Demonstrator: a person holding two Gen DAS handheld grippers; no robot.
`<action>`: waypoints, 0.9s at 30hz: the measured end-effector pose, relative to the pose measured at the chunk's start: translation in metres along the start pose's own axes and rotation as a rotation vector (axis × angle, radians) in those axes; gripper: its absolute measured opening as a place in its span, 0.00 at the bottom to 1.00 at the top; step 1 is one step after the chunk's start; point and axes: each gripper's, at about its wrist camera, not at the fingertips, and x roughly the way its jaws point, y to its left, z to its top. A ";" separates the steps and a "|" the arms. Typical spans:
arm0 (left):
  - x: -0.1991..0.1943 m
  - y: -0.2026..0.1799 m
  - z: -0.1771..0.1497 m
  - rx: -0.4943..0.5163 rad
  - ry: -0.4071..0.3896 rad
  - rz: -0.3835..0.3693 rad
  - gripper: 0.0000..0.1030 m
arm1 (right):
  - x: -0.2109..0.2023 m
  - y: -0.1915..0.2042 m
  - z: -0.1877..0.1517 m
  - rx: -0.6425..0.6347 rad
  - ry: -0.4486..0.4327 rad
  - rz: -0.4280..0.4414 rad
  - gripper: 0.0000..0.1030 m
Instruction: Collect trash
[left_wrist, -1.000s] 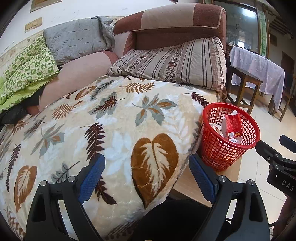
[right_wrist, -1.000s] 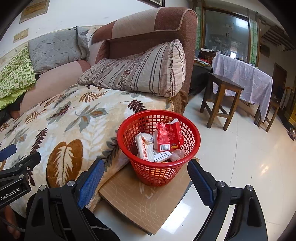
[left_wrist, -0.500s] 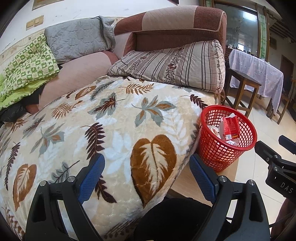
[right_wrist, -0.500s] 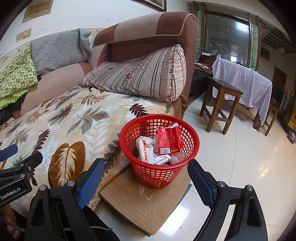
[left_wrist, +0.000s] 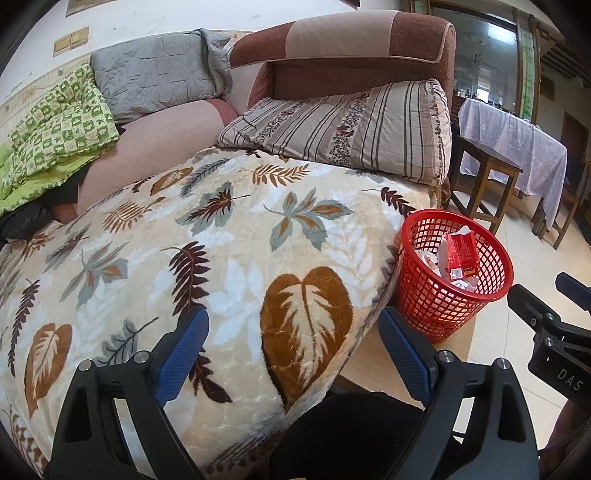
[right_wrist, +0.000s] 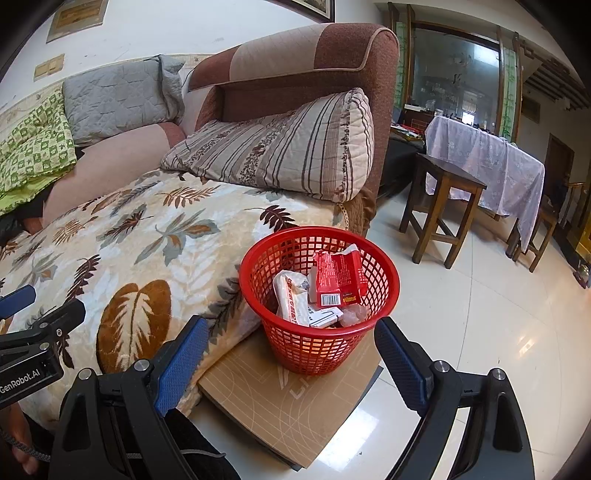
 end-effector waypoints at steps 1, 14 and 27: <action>0.000 0.000 0.000 0.001 0.000 0.003 0.90 | 0.000 0.000 0.000 -0.002 0.000 0.000 0.91; 0.003 0.000 0.001 -0.005 0.010 0.008 0.90 | 0.002 -0.001 -0.001 -0.001 0.004 0.002 0.91; 0.002 -0.002 0.001 0.006 -0.002 0.028 0.90 | 0.003 -0.001 -0.001 -0.001 0.005 0.002 0.91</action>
